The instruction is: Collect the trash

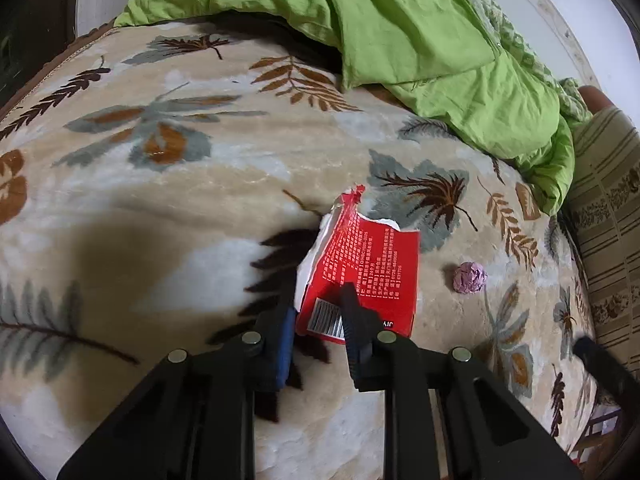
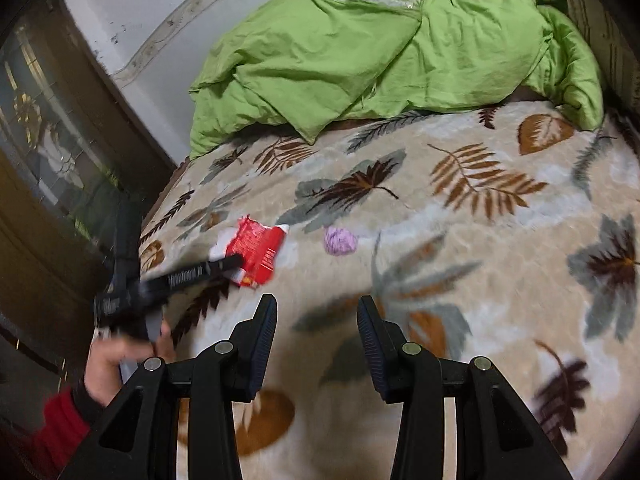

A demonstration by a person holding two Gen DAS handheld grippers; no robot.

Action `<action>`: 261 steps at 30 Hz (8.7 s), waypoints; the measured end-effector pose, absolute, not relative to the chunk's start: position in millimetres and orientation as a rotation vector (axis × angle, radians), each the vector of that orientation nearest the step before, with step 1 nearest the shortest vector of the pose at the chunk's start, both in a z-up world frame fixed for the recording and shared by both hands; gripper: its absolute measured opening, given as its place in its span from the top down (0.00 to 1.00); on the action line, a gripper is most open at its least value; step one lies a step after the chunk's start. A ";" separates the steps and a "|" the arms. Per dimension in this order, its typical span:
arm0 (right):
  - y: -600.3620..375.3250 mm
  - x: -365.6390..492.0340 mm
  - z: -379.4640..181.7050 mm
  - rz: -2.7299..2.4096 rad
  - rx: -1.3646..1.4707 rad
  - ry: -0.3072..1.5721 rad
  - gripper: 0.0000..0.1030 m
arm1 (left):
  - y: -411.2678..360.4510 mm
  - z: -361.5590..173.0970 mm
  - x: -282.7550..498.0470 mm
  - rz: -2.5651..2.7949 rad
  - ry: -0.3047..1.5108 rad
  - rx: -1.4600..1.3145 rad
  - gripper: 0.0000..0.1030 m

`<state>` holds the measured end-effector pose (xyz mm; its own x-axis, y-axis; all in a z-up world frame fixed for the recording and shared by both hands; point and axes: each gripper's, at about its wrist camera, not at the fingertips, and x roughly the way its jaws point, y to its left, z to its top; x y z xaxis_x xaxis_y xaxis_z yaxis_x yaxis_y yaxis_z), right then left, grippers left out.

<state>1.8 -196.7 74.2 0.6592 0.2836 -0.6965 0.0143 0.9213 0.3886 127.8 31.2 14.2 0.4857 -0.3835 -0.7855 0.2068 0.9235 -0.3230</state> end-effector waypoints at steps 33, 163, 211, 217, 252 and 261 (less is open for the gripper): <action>-178.8 109.3 6.4 0.113 0.324 0.950 0.67 | 5.6 9.1 132.4 -0.384 0.932 -0.080 0.54; -164.2 -119.3 69.8 0.067 0.340 0.681 0.71 | 14.0 92.3 -59.5 -0.196 0.565 0.150 0.99; -366.1 -464.2 102.3 -0.630 0.667 0.676 0.43 | -218.3 114.7 -310.0 -1.273 0.773 0.282 0.61; -356.3 -457.6 117.1 -0.629 0.635 0.652 0.37 | -192.8 134.2 -292.4 -1.197 0.711 0.240 0.50; -219.7 -430.1 137.3 -0.865 0.345 0.693 0.11 | -75.9 139.2 -273.7 -0.774 0.560 0.273 0.00; -218.1 -428.1 136.4 -0.857 0.338 0.700 0.11 | -76.6 140.0 -274.4 -0.772 0.556 0.275 0.00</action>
